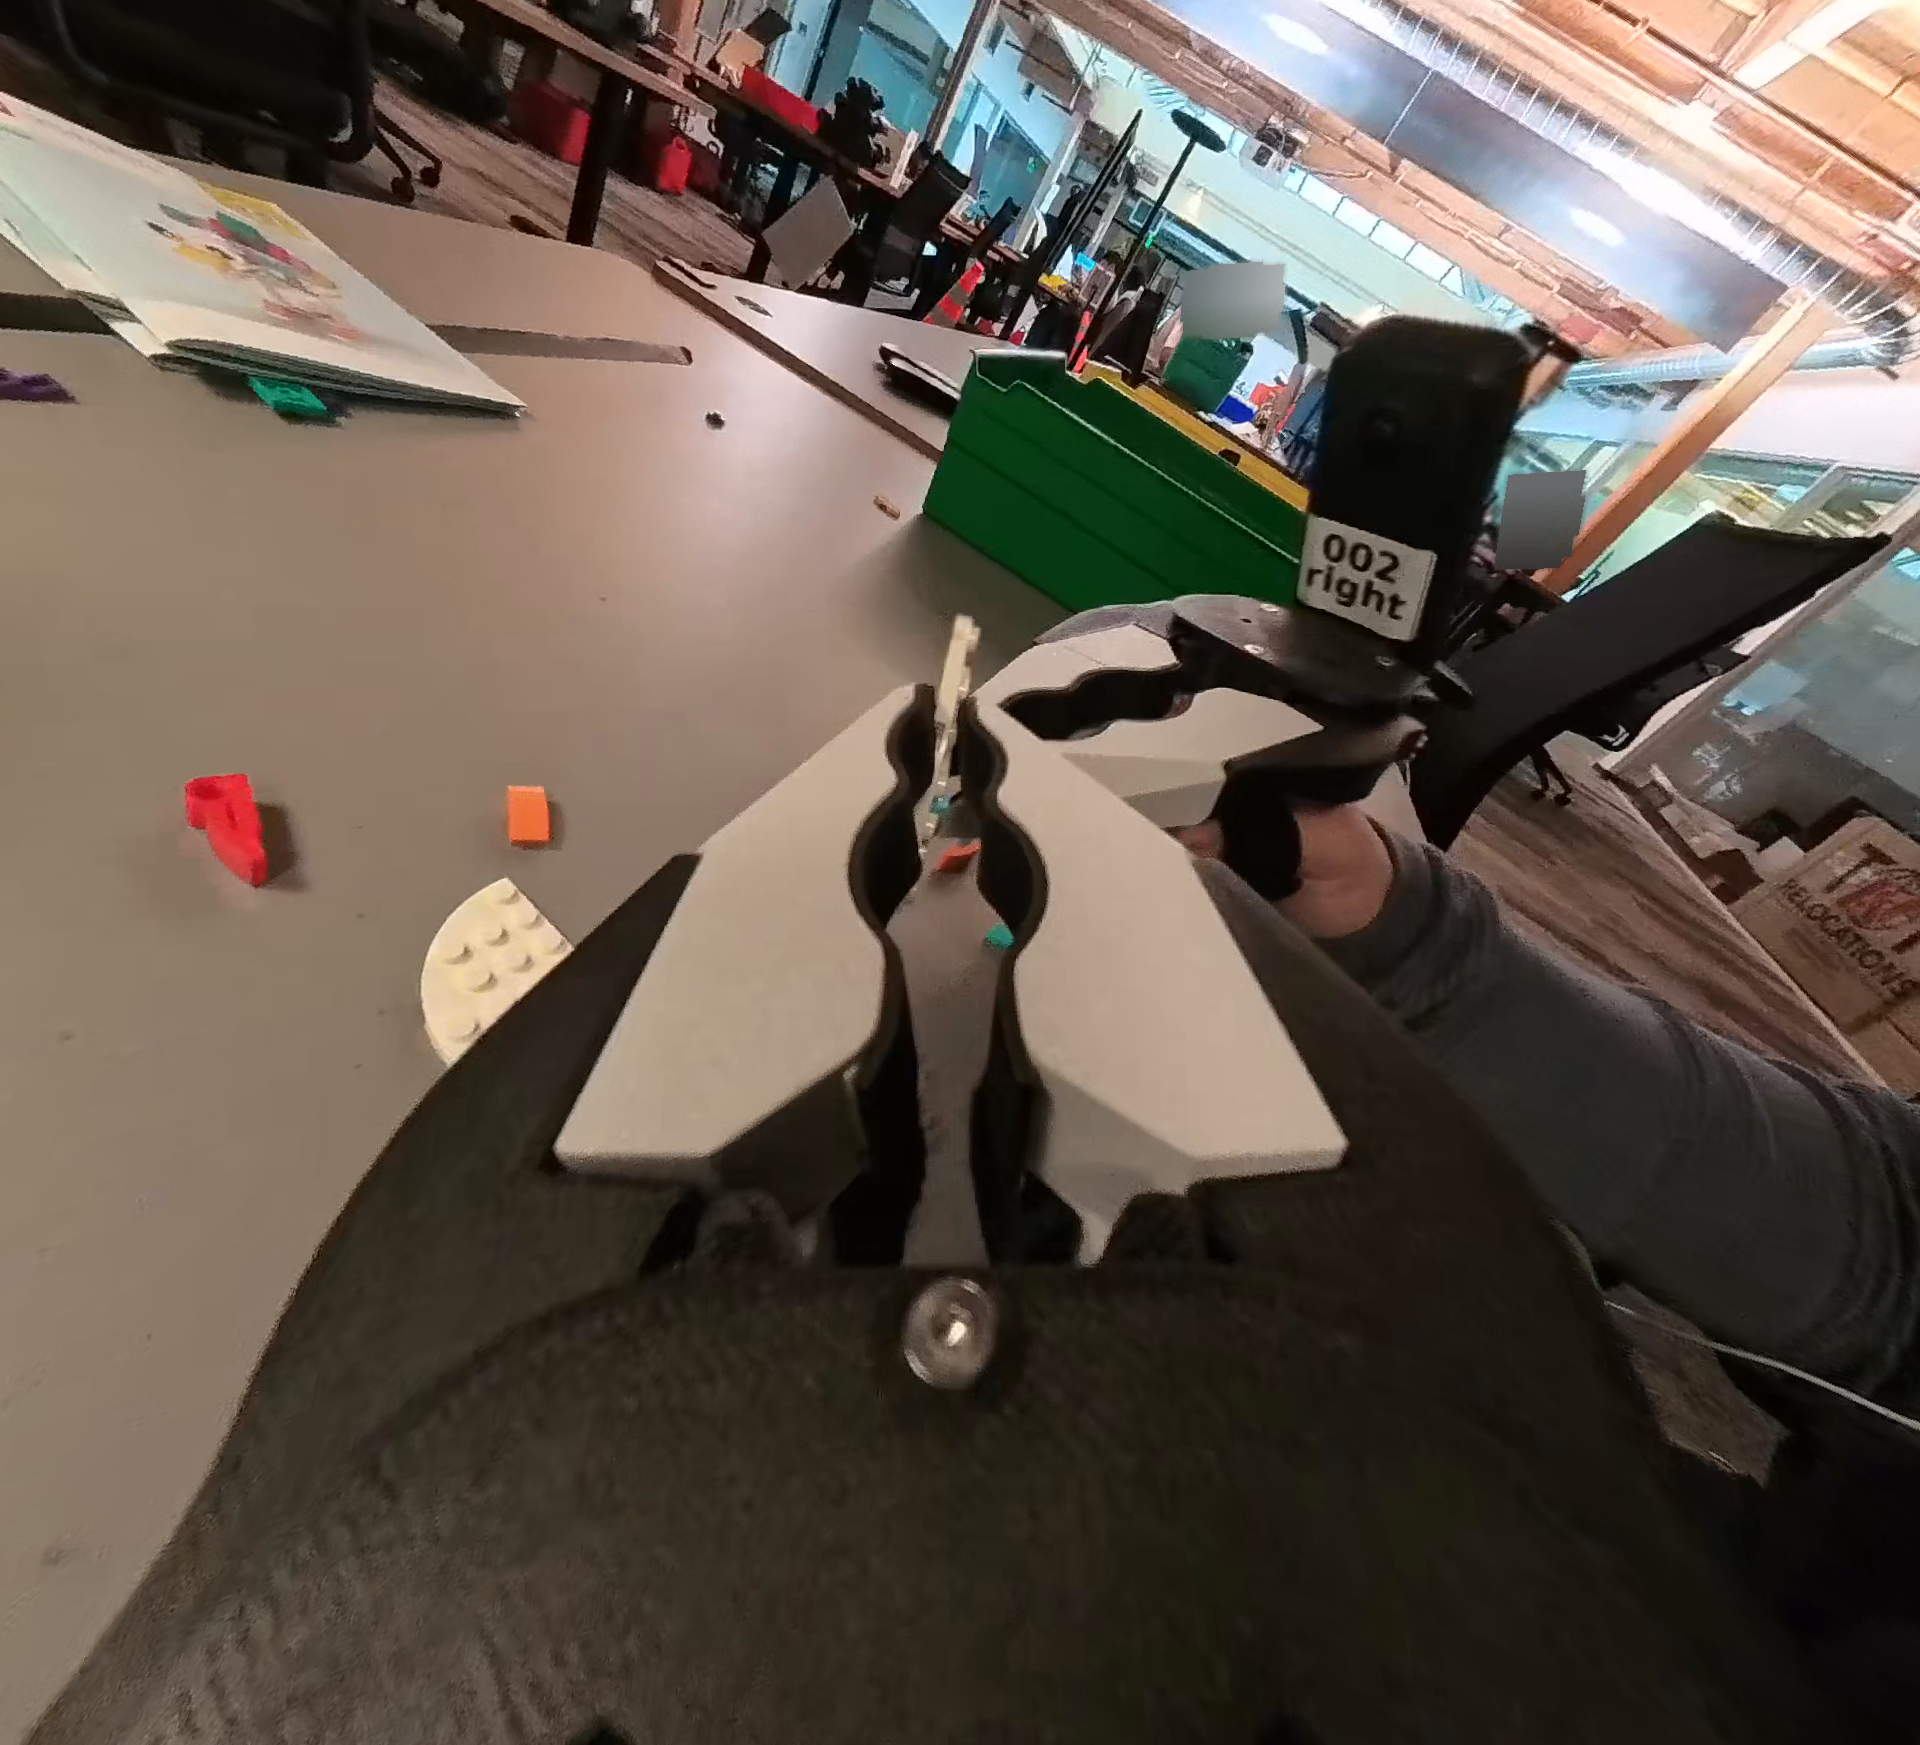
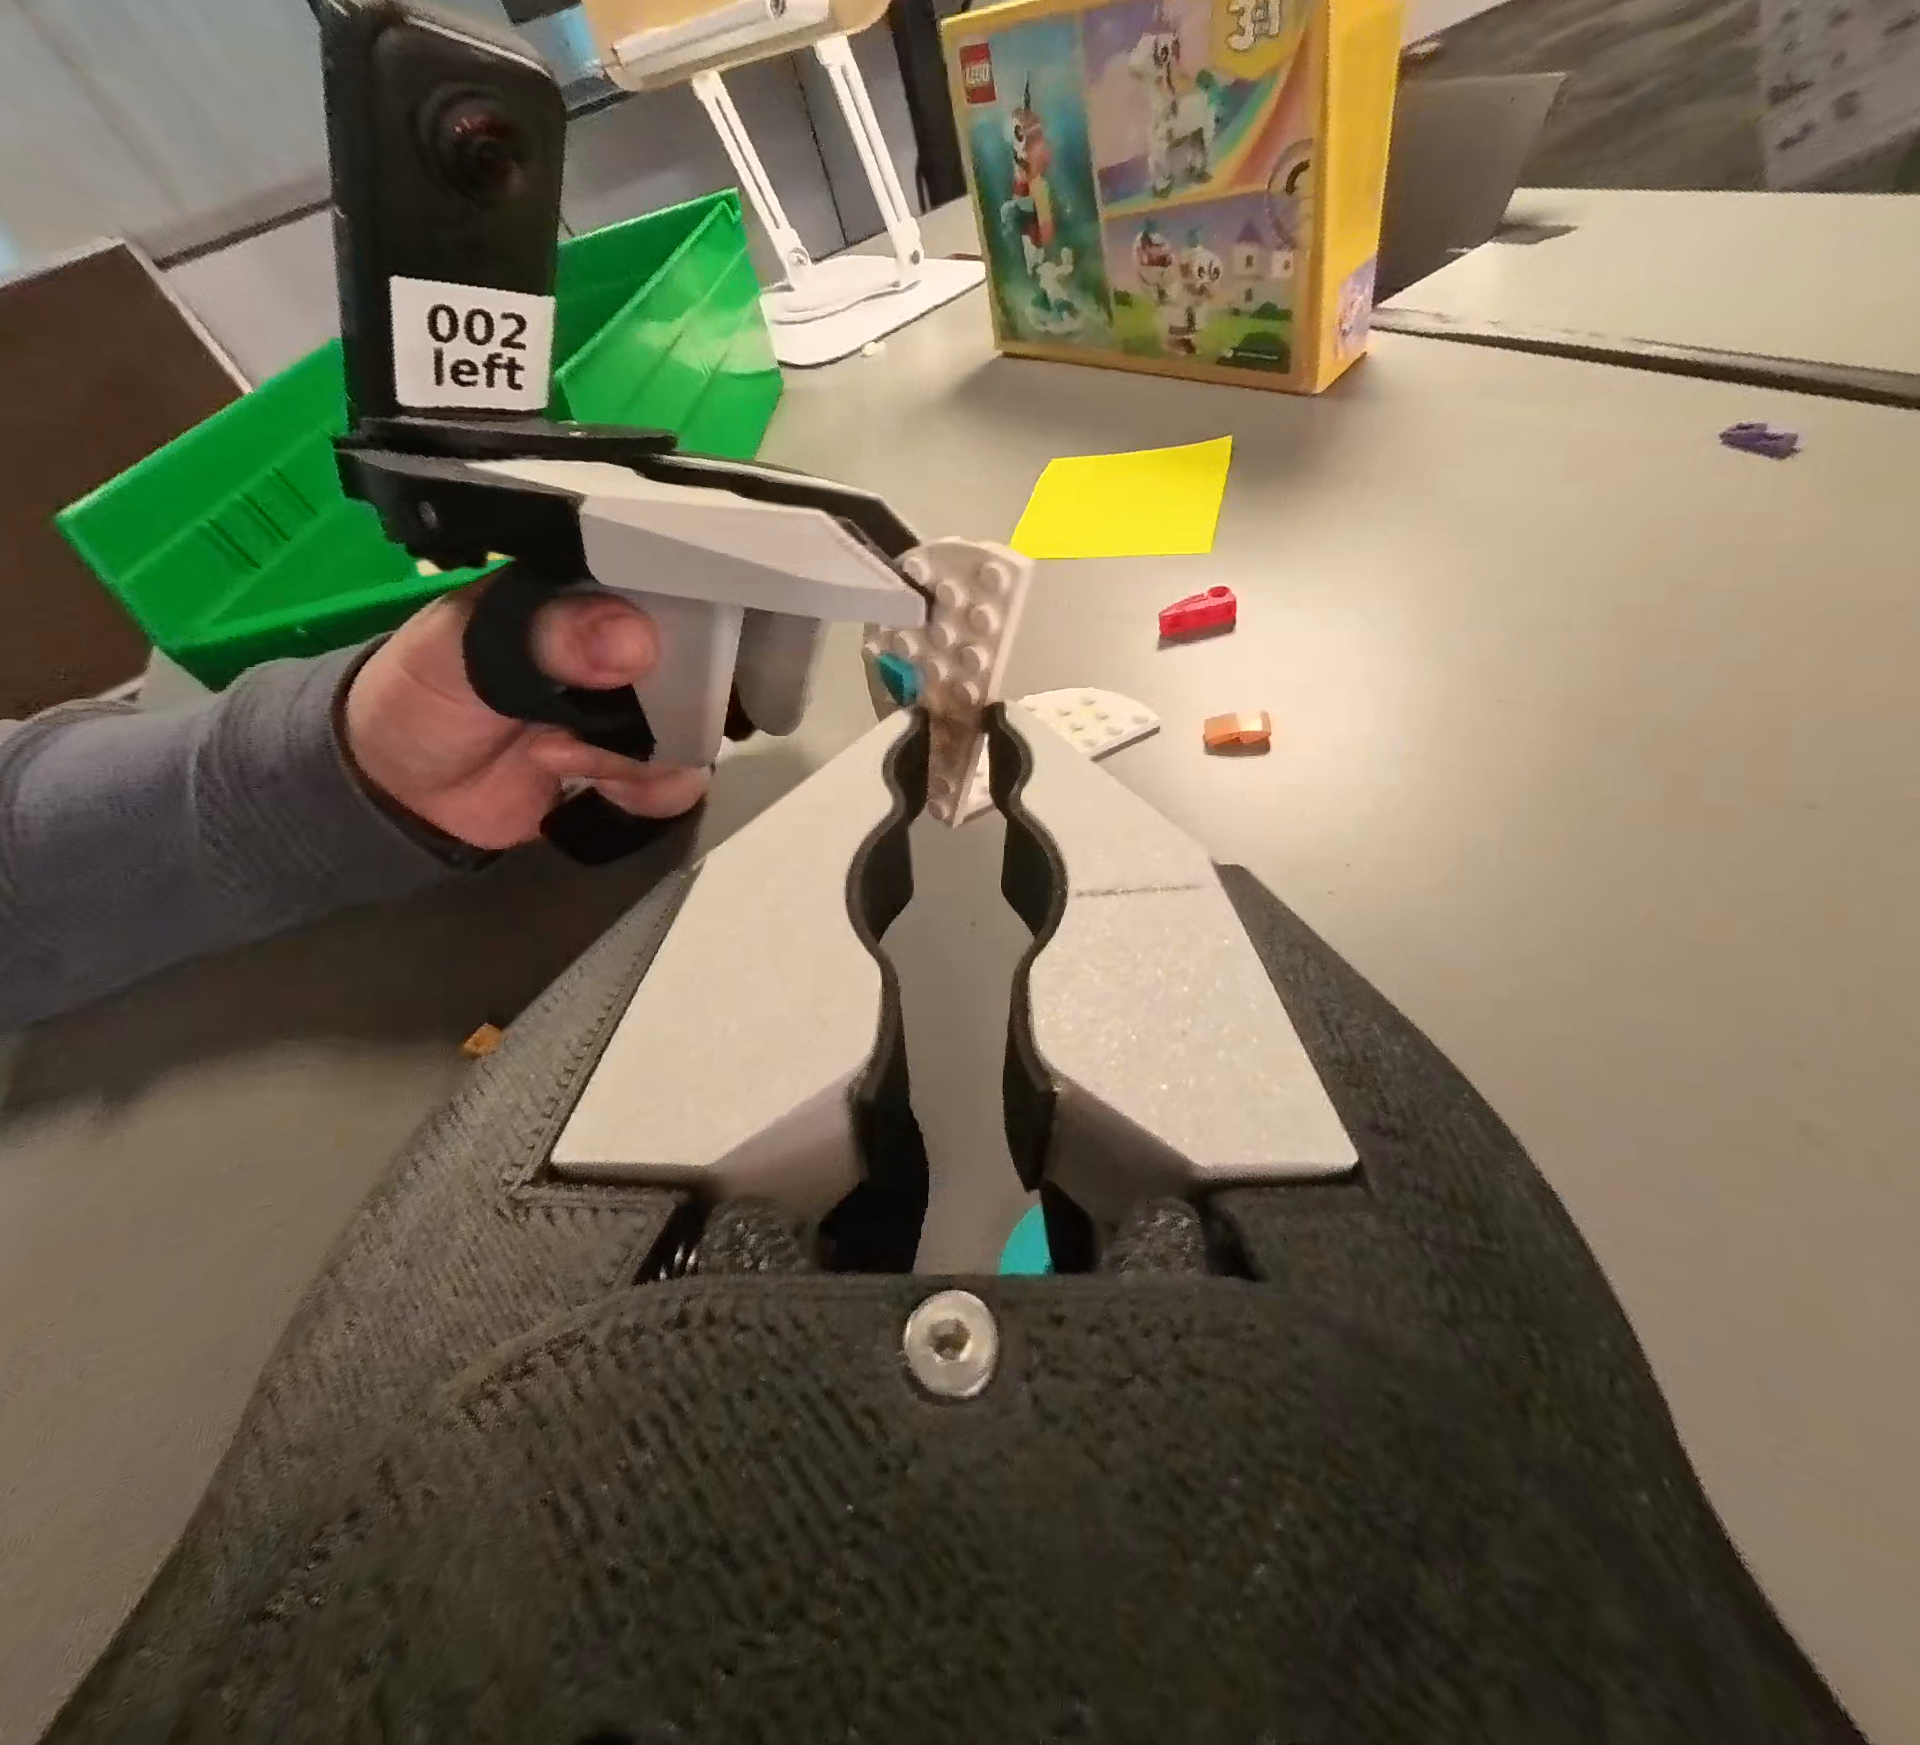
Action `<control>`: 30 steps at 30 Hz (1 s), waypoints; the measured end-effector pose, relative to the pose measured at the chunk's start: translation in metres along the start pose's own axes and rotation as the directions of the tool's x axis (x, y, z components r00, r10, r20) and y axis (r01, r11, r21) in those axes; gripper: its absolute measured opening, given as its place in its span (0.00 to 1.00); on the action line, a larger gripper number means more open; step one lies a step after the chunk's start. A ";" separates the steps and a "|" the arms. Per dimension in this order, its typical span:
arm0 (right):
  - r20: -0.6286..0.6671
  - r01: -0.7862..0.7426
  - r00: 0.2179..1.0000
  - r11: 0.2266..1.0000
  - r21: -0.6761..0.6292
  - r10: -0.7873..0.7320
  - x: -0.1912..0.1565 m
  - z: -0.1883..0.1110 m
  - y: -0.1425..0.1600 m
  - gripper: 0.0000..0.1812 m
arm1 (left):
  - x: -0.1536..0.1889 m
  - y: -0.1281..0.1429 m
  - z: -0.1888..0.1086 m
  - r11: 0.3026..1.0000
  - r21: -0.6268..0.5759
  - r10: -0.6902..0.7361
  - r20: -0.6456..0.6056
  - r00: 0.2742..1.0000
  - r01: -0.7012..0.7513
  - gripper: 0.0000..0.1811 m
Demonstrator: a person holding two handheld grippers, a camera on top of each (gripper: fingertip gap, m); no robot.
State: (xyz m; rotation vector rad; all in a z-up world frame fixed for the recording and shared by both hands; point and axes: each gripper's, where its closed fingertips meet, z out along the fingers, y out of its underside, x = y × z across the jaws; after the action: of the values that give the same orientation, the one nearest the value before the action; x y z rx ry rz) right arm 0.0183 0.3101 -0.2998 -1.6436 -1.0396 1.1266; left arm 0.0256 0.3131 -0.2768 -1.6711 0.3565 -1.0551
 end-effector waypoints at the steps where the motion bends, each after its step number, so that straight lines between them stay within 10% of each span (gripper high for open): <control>1: 0.003 -0.008 1.000 1.000 -0.006 0.008 0.000 0.001 0.001 0.05 | 0.000 0.000 0.001 1.000 -0.002 -0.006 0.001 1.000 0.006 0.01; 7: -0.144 0.114 0.984 0.992 0.051 -0.105 0.003 0.000 -0.010 0.15 | -0.017 -0.003 -0.004 0.992 0.063 -0.113 0.074 0.991 0.108 0.01; 15: -0.321 0.554 0.742 0.807 -0.202 -0.589 -0.010 0.018 -0.005 0.05 | -0.025 -0.003 -0.005 0.979 0.082 -0.195 0.088 0.977 0.188 0.01; 30: -0.361 0.530 0.716 0.802 -0.276 -0.598 -0.003 0.021 0.003 0.04 | -0.027 0.002 -0.004 0.956 0.070 -0.289 0.067 0.955 0.284 0.01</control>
State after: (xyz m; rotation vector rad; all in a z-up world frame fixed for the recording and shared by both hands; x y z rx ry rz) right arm -0.0023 0.3105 -0.3063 -1.4365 -1.2287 0.2518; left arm 0.0079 0.3281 -0.2905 -1.7383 0.0304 -1.1968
